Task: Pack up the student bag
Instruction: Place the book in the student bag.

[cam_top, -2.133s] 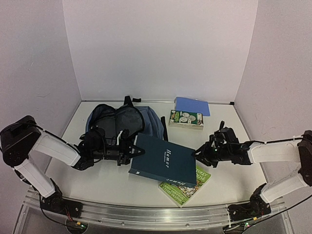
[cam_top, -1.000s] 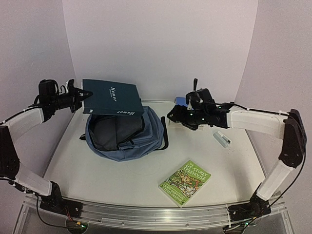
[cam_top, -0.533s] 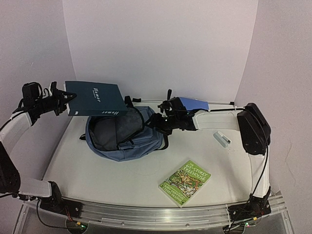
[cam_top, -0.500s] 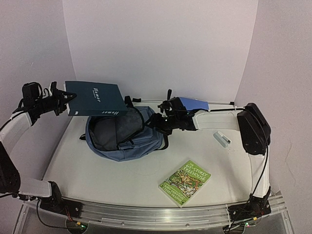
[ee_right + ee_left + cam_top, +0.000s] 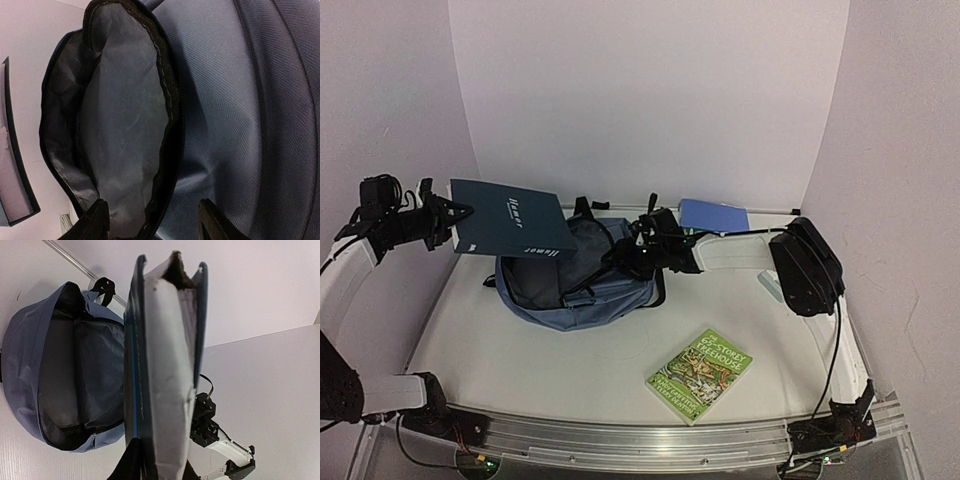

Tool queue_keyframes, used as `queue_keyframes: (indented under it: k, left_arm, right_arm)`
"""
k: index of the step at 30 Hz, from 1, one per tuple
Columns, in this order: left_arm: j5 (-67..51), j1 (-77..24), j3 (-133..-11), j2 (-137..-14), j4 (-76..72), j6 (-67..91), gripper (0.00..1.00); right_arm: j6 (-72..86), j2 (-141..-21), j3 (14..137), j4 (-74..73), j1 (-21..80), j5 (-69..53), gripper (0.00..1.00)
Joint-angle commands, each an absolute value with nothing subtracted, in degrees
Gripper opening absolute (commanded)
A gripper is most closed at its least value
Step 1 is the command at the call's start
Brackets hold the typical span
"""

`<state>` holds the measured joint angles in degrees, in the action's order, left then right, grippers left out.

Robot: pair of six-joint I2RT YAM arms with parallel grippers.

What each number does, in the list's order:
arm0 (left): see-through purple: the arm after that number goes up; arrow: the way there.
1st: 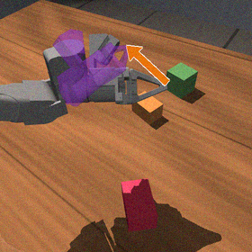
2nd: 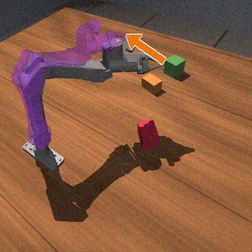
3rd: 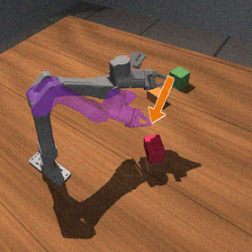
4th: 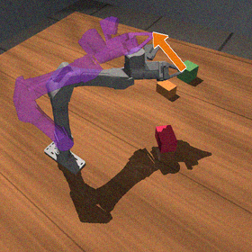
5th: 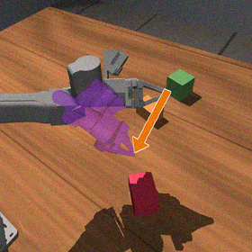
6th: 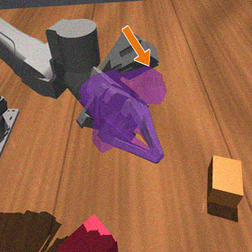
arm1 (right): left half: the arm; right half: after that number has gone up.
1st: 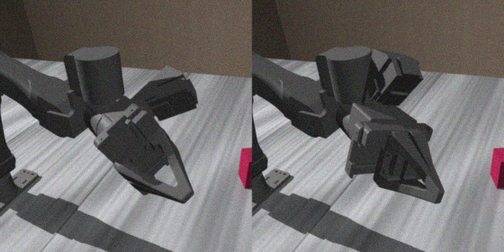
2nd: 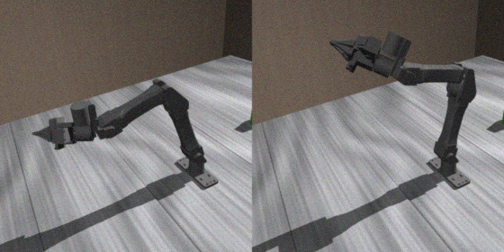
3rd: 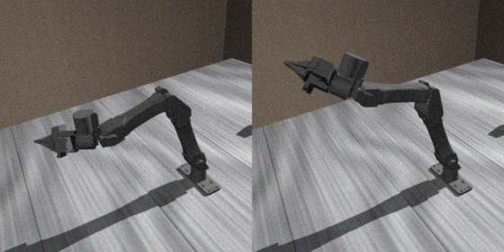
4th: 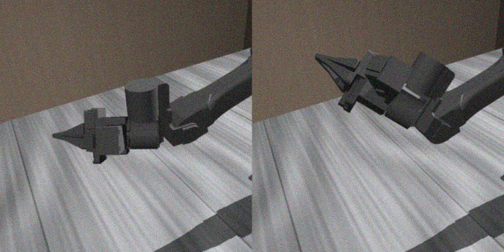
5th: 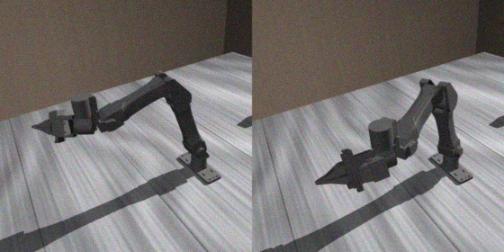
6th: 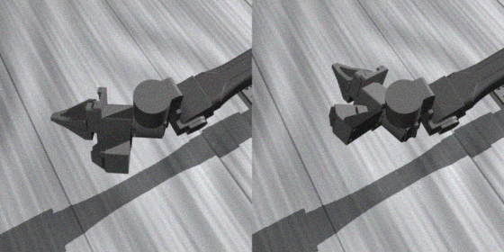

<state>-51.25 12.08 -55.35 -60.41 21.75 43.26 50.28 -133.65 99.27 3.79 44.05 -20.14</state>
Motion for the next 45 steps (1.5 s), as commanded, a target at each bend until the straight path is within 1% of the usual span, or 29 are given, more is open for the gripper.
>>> queue_keyframes:
  k: [1,4,5,6,10,15,20,24,30,37,42,45]
  left_arm:
    - [-50.96,12.32,-55.49,-56.7,24.98,41.0,0.11]
    - [-50.29,12.36,-54.72,-55.4,26.47,40.78,0.12]
    - [-50.12,12.31,-54.31,-54.97,26.74,40.79,0.12]
    - [-49.97,12.33,-53.86,-54.57,26.94,40.83,0.12]
    - [-49.49,12.34,-51.63,-53.46,26.9,41.33,0.12]
    - [-49.14,12.37,-49.82,-53.63,28.05,39.56,0.12]
    - [-48.8,12.31,-49.39,-54.5,30.98,36.66,0.12]
    - [-49.66,12.27,-47.14,-53.93,27.94,38.66,0.12]
    - [-50.58,10.75,-41.88,-52.71,20.34,44.39,0.11]
    - [-45.86,4.08,-39.15,-55.08,12.73,48.26,0.11]
    - [-44.34,2.91,-38.5,-57.58,9.05,48.85,0.11]
    - [-45.28,2.36,-37.16,-59.84,4.38,50.72,0.11]
  right_arm:
    - [52.15,-137.3,104.3,6.85,44.34,-22.92,0.41]
    - [53.1,-137.55,105.06,8.11,44.47,-24.48,0.12]
    - [53.09,-136.93,104.73,8.19,44.53,-24.21,0.05]
    - [53.01,-135.97,103.96,8.25,44.56,-23.7,0.01]
    - [52.59,-130.38,97.67,8.26,44.6,-21.81,0.0]
    - [52.2,-121.85,86.49,8.26,44.67,-19.35,0.0]
    - [52.1,-113.73,79.99,8.26,44.69,-17.1,0.0]
    - [52.26,-109.13,79.59,8.26,44.98,-16.45,0.0]
    - [51.26,-105.92,82.51,8.24,46.77,-16.54,0.0]
    - [50.68,-105.43,86.6,8.17,49.68,-16.7,0.0]
    - [50.89,-105.32,88.21,8.26,51.45,-16.76,0.0]
    - [50.59,-105.29,89.51,8.26,52.48,-17.05,0.0]
